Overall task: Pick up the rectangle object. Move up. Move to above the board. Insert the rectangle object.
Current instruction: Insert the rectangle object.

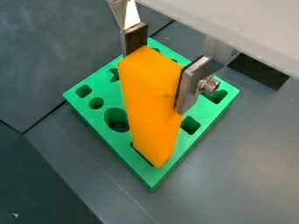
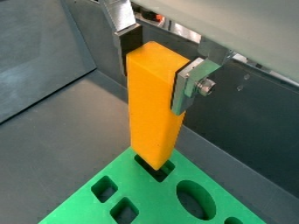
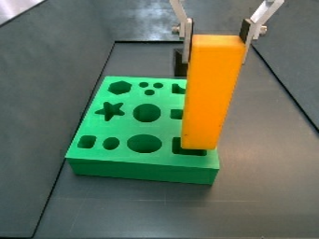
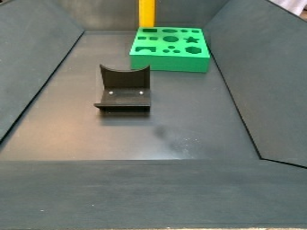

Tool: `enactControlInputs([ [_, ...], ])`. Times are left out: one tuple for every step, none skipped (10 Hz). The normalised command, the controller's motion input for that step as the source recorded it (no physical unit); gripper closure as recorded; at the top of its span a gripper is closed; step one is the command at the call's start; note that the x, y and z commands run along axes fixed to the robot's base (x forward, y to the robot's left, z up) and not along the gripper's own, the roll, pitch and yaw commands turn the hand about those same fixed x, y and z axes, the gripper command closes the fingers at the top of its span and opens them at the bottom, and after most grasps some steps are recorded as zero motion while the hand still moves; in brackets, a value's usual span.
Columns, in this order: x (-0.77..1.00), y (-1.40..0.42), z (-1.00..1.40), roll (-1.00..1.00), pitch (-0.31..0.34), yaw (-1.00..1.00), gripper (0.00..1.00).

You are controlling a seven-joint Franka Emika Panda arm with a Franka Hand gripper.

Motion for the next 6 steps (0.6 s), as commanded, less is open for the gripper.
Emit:
enactControlInputs([
  [0.0, 0.02, -0.05, 0.05, 0.0, 0.05, 1.0],
  [0.0, 0.0, -0.02, 0.0, 0.0, 0.0, 1.0],
  [0.0, 0.0, -0.03, 0.01, 0.0, 0.0, 1.0],
  [-0.01, 0.0, -0.19, 0.03, 0.0, 0.0, 1.0],
  [-0.03, 0.0, -0.21, 0.05, 0.0, 0.0, 1.0],
  [-0.02, 0.0, -0.18, 0.03, 0.0, 0.0, 1.0],
])
